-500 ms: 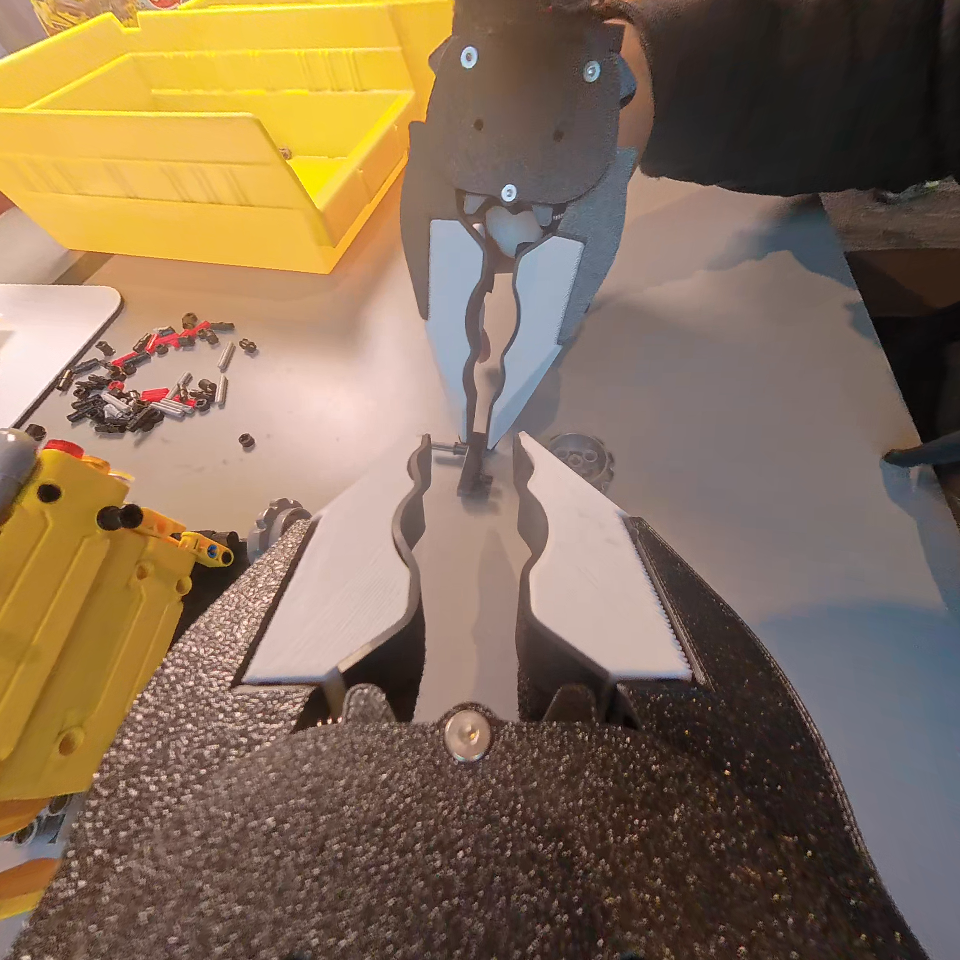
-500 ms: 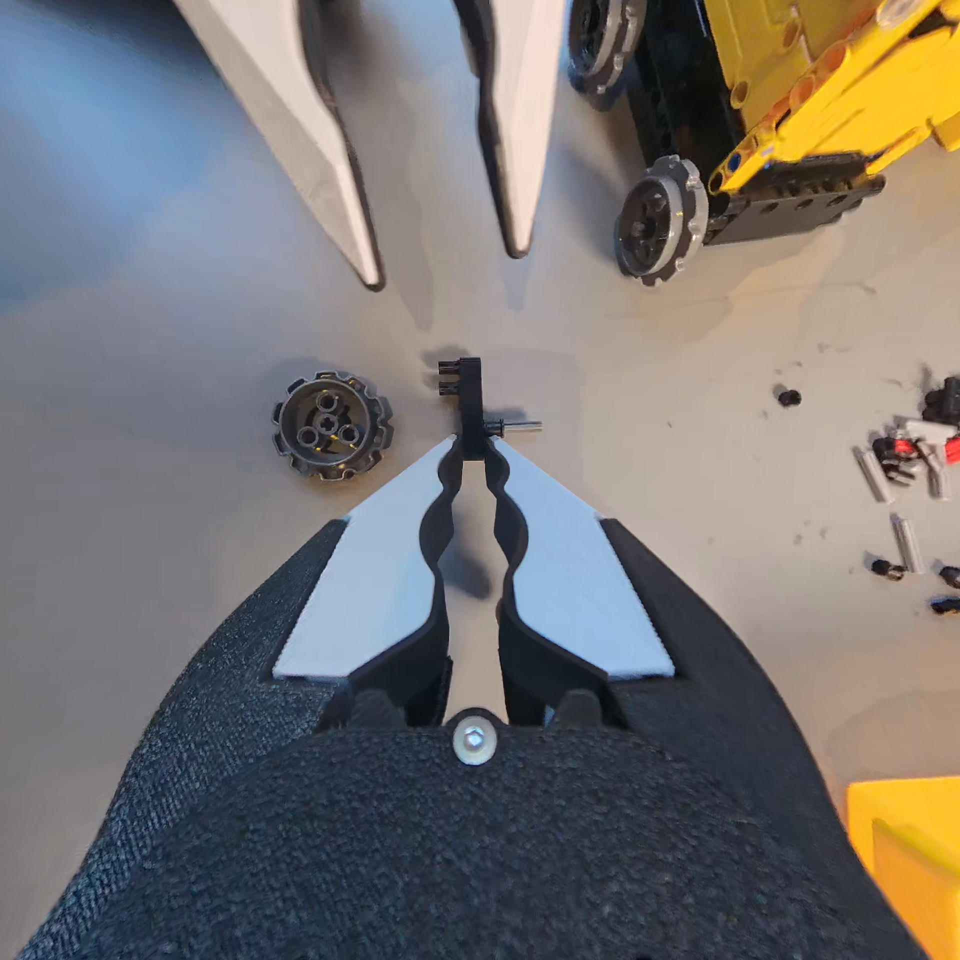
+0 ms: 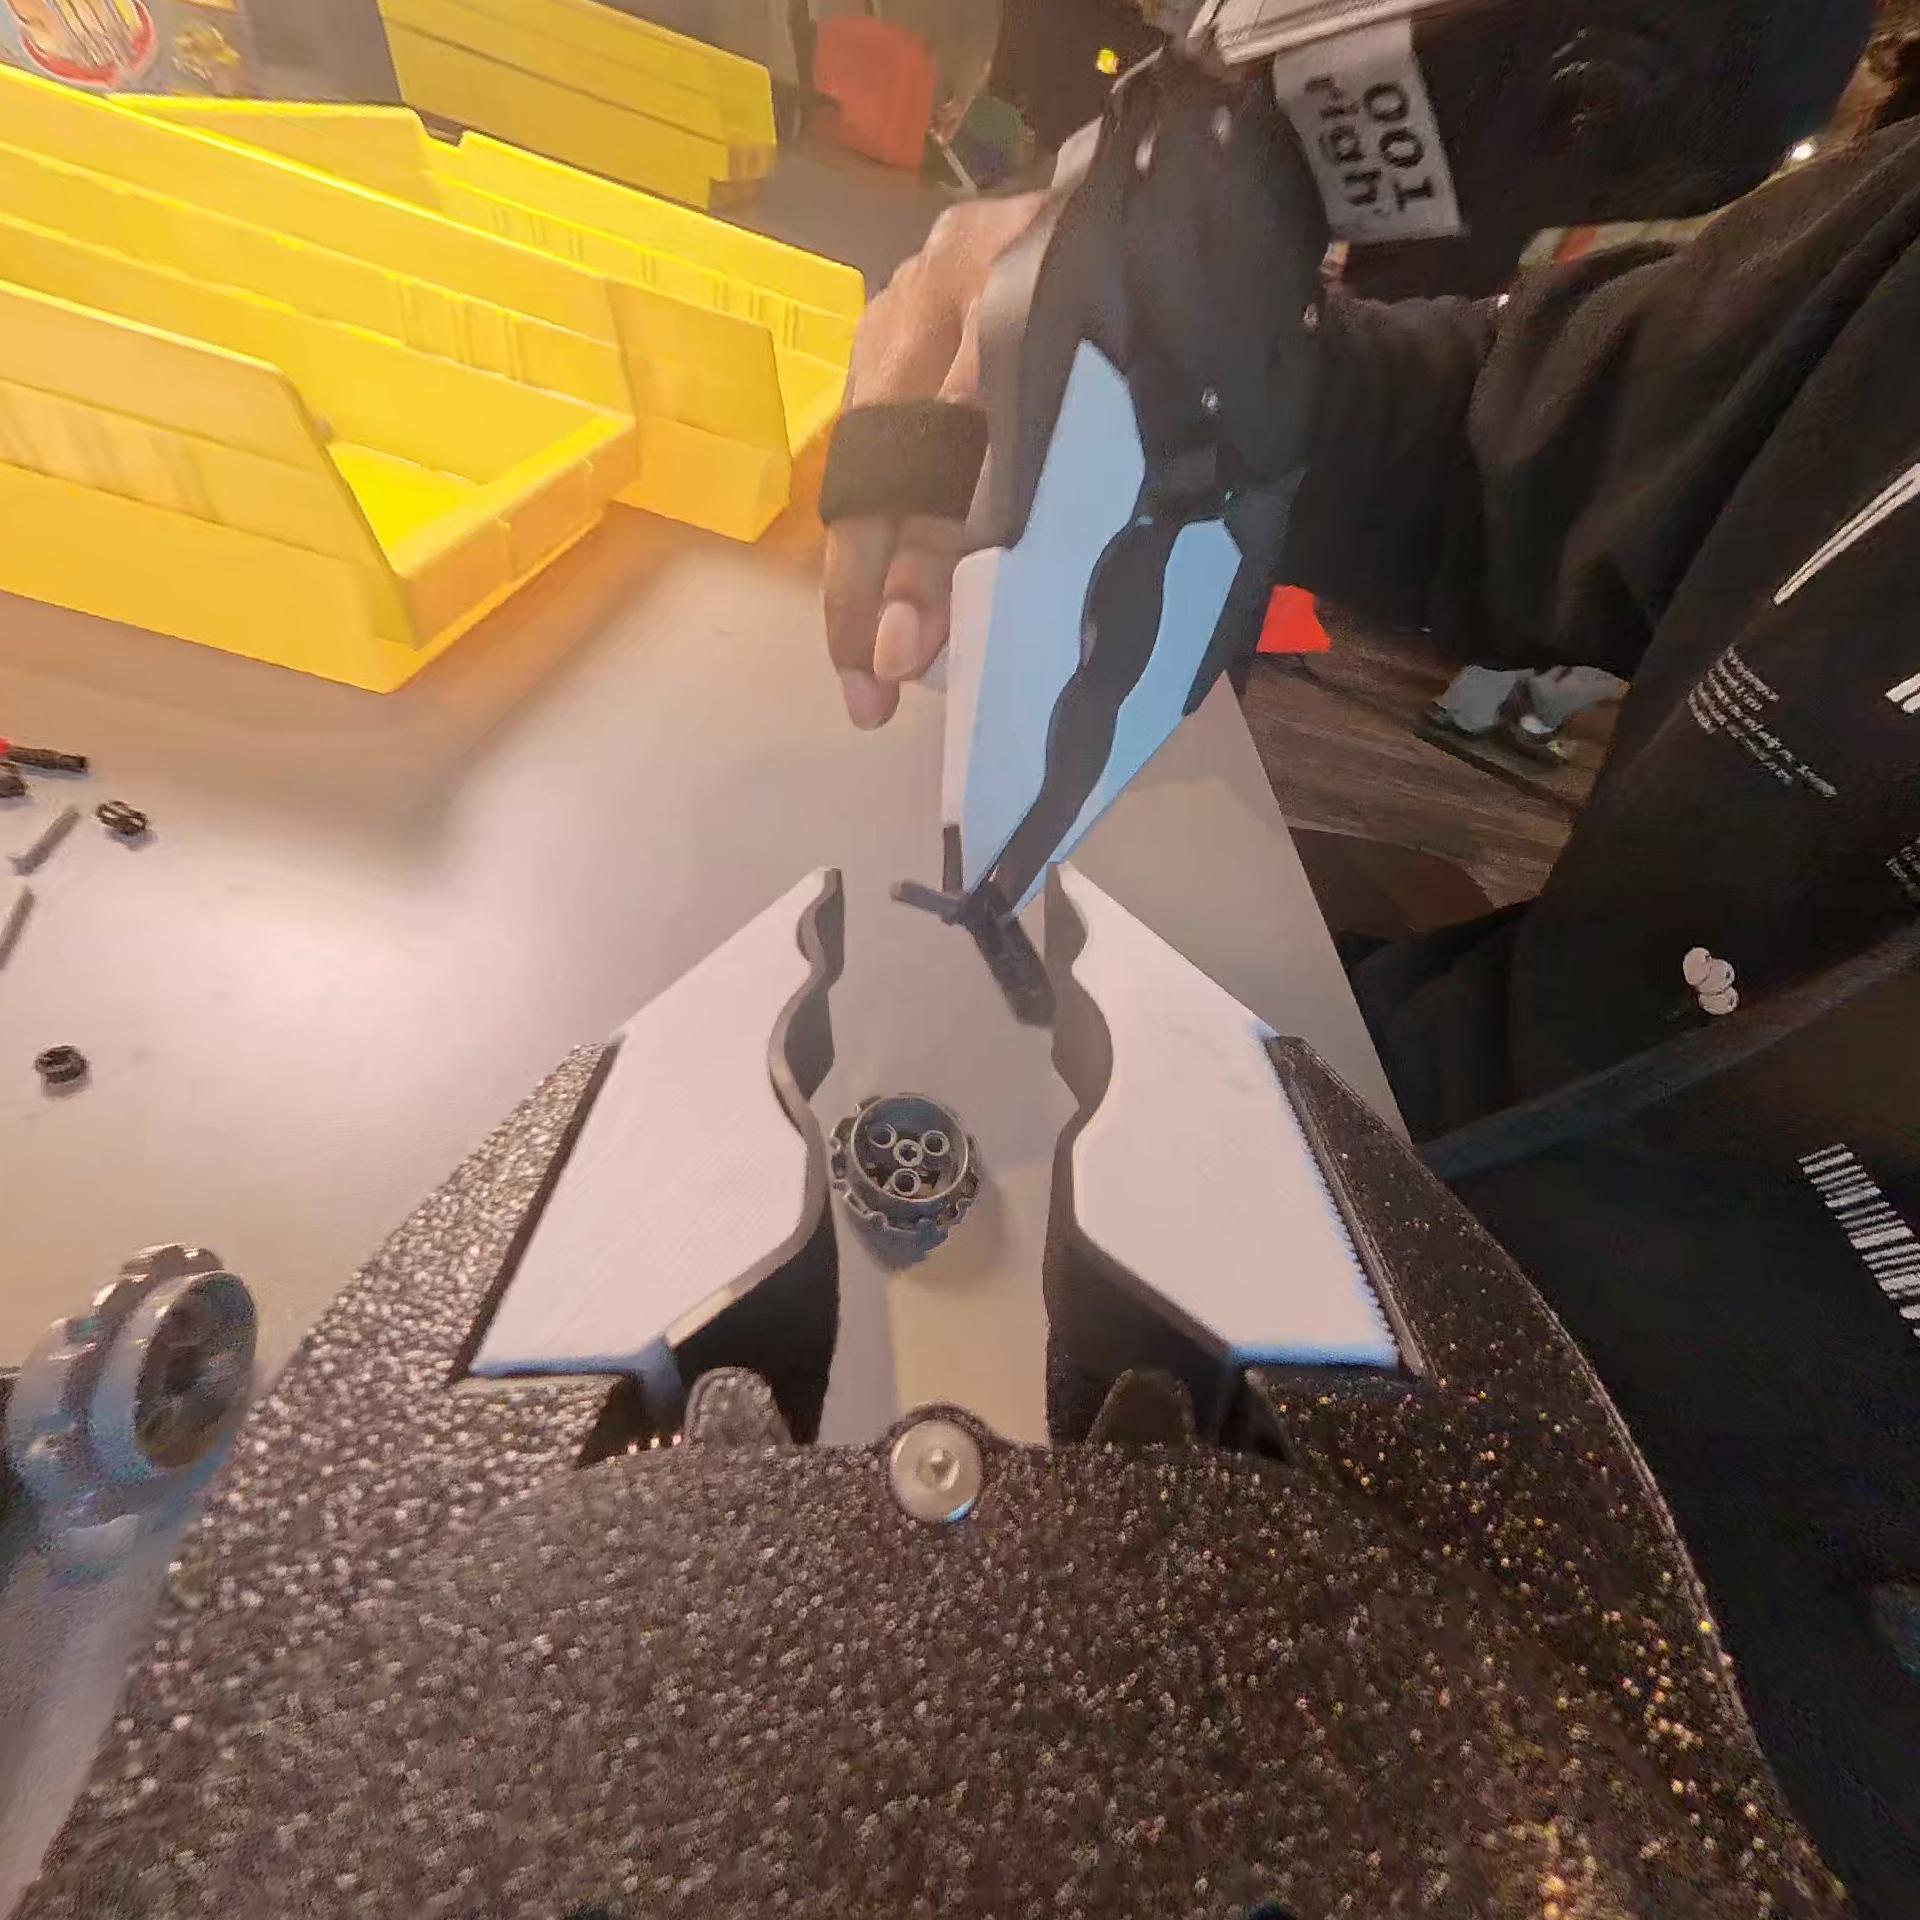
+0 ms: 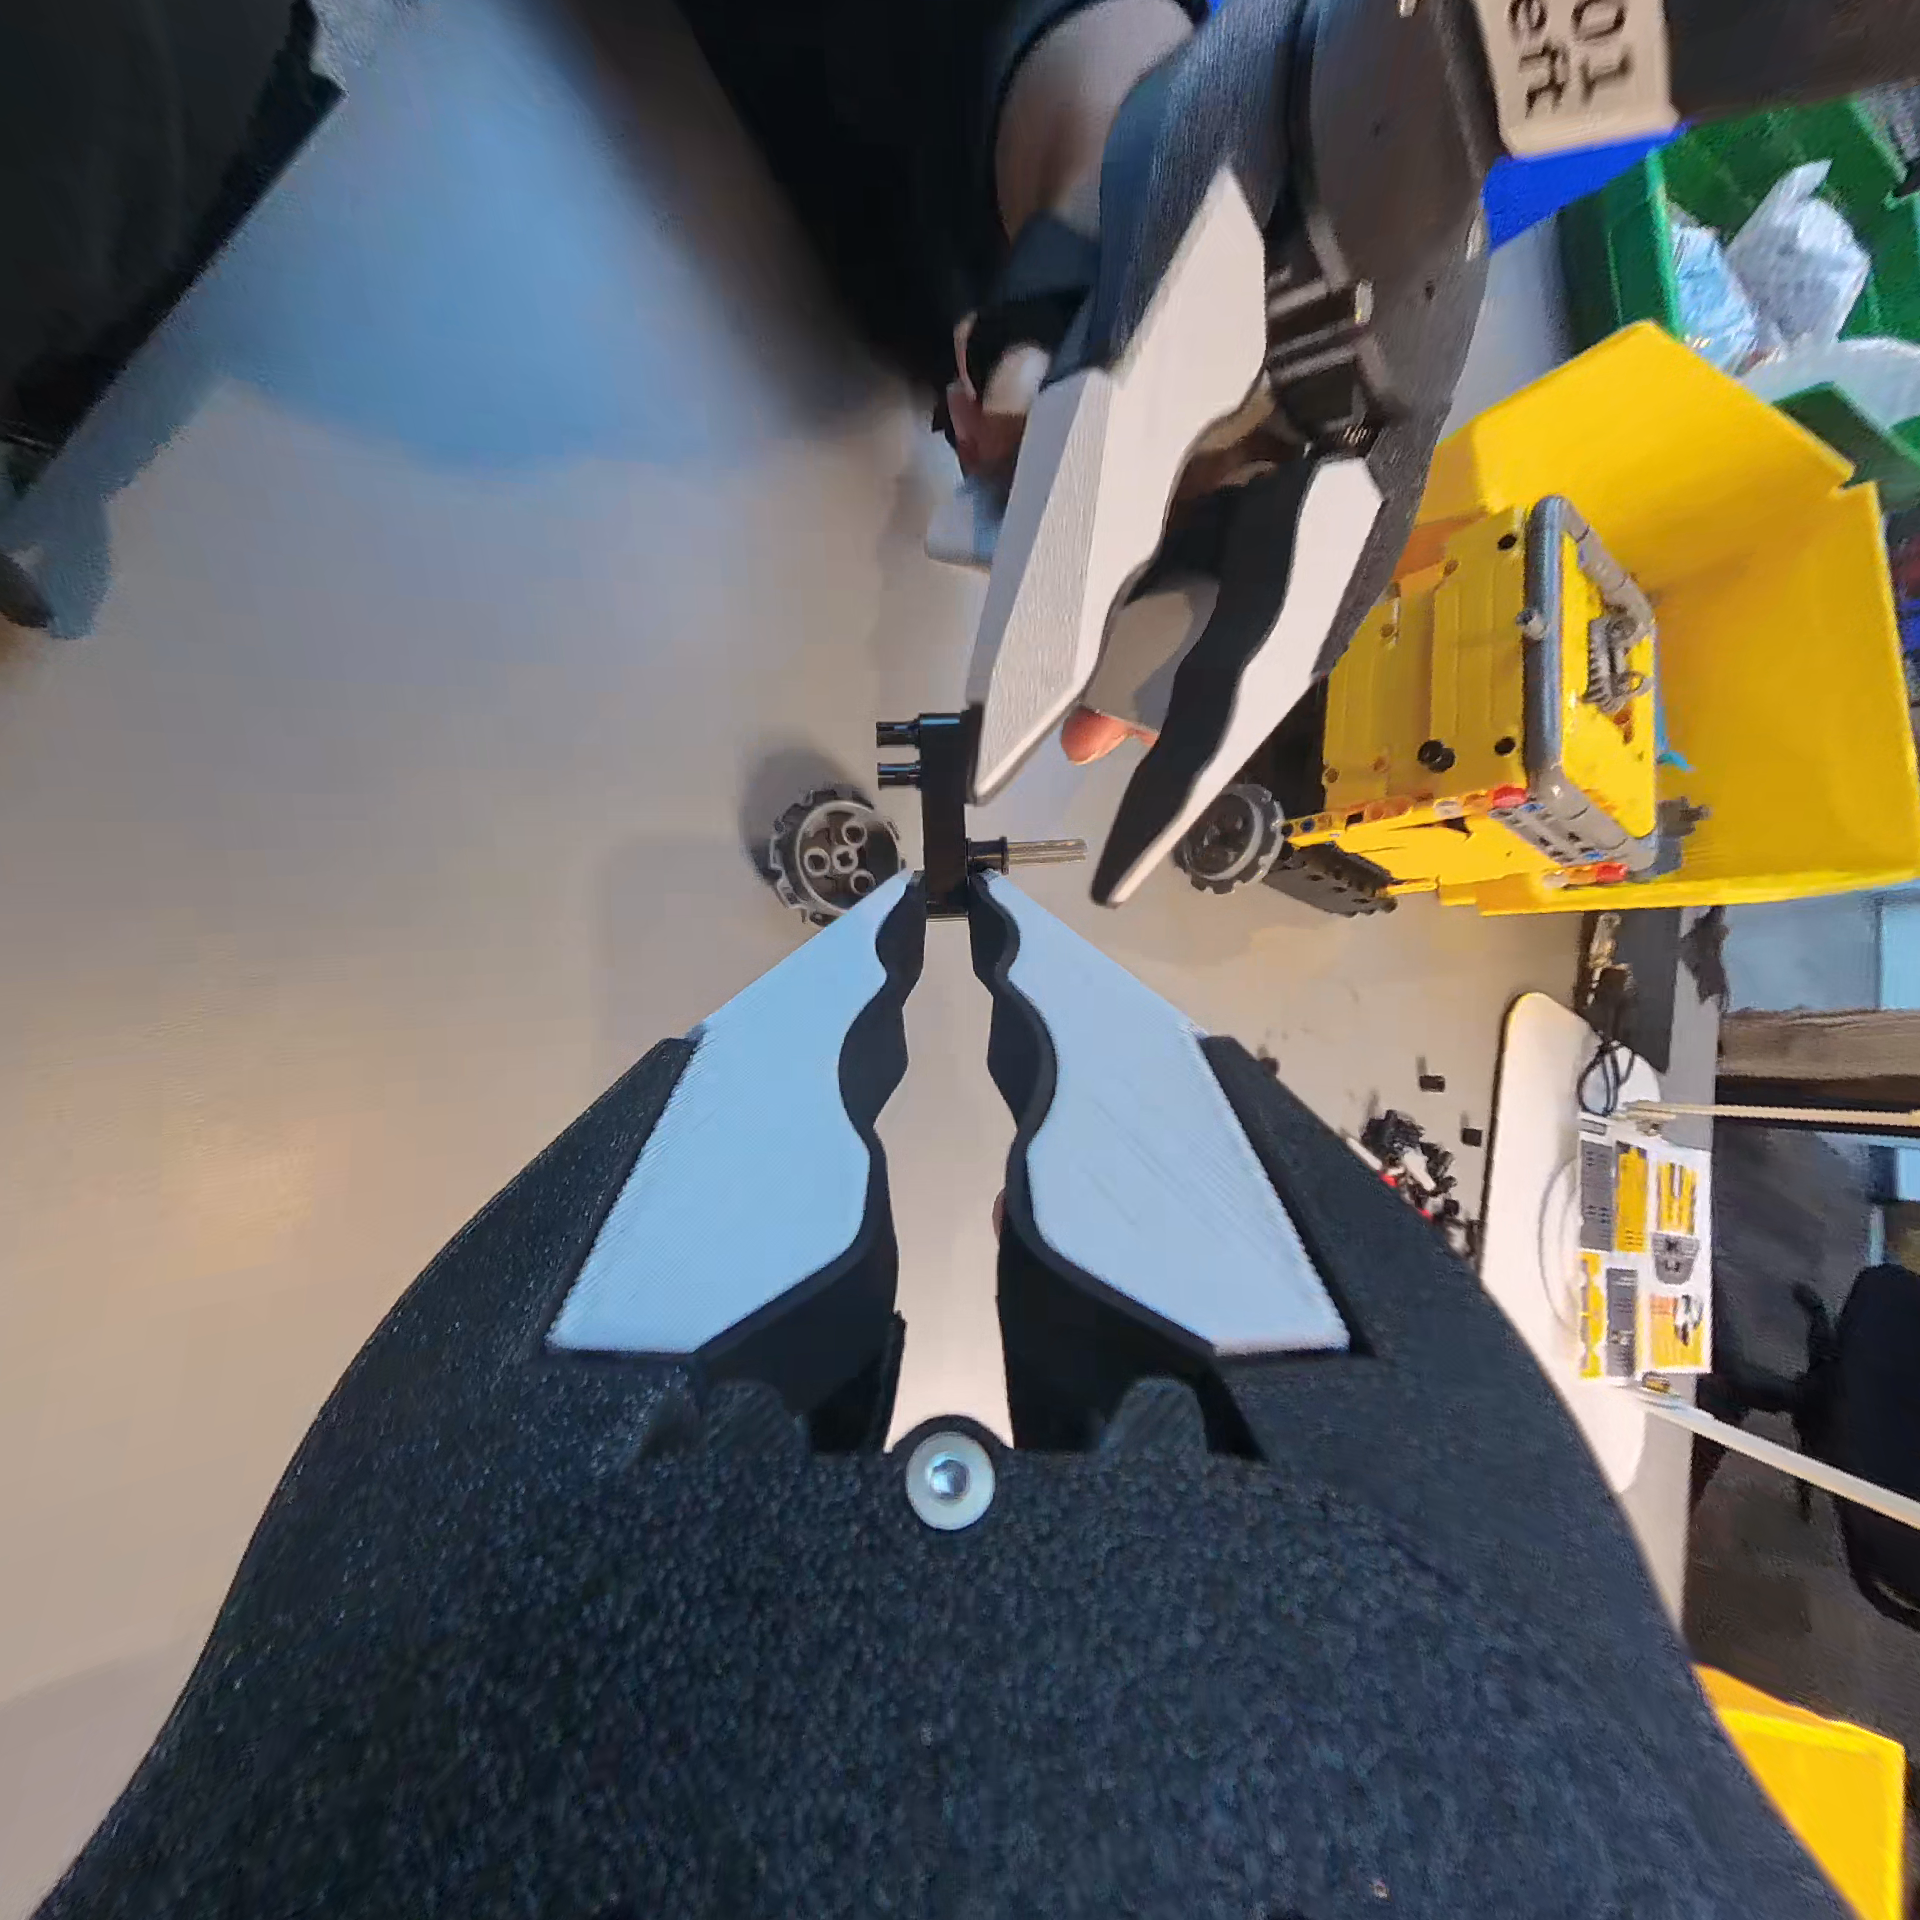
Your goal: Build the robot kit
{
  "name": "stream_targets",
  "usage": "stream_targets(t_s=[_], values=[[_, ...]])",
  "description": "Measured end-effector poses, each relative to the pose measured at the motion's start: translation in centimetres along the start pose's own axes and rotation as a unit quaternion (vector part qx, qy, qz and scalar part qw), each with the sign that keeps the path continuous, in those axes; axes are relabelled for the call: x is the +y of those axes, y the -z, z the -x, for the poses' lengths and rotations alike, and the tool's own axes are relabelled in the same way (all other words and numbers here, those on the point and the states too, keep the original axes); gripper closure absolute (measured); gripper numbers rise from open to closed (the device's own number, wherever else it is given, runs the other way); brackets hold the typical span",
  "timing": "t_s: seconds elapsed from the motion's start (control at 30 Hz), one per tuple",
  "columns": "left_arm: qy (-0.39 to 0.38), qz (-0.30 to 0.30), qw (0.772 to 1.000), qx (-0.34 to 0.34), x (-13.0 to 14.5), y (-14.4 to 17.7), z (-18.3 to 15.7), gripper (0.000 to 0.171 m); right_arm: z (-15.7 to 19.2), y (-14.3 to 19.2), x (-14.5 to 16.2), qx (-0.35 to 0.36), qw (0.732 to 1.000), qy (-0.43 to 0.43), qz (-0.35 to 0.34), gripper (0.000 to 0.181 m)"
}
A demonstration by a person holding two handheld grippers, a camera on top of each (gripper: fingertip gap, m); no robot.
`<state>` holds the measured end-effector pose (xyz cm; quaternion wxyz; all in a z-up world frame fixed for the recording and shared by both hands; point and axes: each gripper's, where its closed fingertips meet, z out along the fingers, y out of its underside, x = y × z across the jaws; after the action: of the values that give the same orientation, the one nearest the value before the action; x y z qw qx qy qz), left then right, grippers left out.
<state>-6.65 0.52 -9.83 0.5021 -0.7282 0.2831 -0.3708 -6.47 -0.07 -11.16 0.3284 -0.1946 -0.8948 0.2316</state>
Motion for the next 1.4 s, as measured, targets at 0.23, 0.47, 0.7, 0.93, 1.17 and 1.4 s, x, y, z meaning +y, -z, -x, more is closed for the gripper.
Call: stream_targets(t_s=[0.23,0.47,0.7,0.93,1.17,1.4], values=[[-0.010,-0.002,0.999,0.032,0.4,0.5,-1.5,0.163,0.9,0.6,-1.1,0.001,0.999,0.042,0.017,0.174],[0.031,-0.010,0.998,0.061,0.3,0.2,-2.0,0.155,1.1,0.8,-1.4,0.004,0.992,0.114,0.053,0.173],[0.008,-0.036,0.997,0.069,-0.6,0.7,-2.5,0.170,0.5,0.8,-1.9,0.030,0.994,0.098,0.029,0.173],[-0.068,-0.145,0.985,0.069,-4.1,2.6,-3.9,0.170,-1.0,3.4,-4.2,0.055,0.911,-0.285,-0.292,0.152],[-0.070,-0.211,0.971,0.082,-5.6,3.6,-4.3,0.170,-2.5,3.7,-5.9,0.131,0.826,-0.345,-0.426,0.161],[-0.073,-0.226,0.967,0.089,-5.9,3.8,-4.5,0.170,-3.5,3.7,-7.1,0.149,0.830,-0.323,-0.430,0.172]])
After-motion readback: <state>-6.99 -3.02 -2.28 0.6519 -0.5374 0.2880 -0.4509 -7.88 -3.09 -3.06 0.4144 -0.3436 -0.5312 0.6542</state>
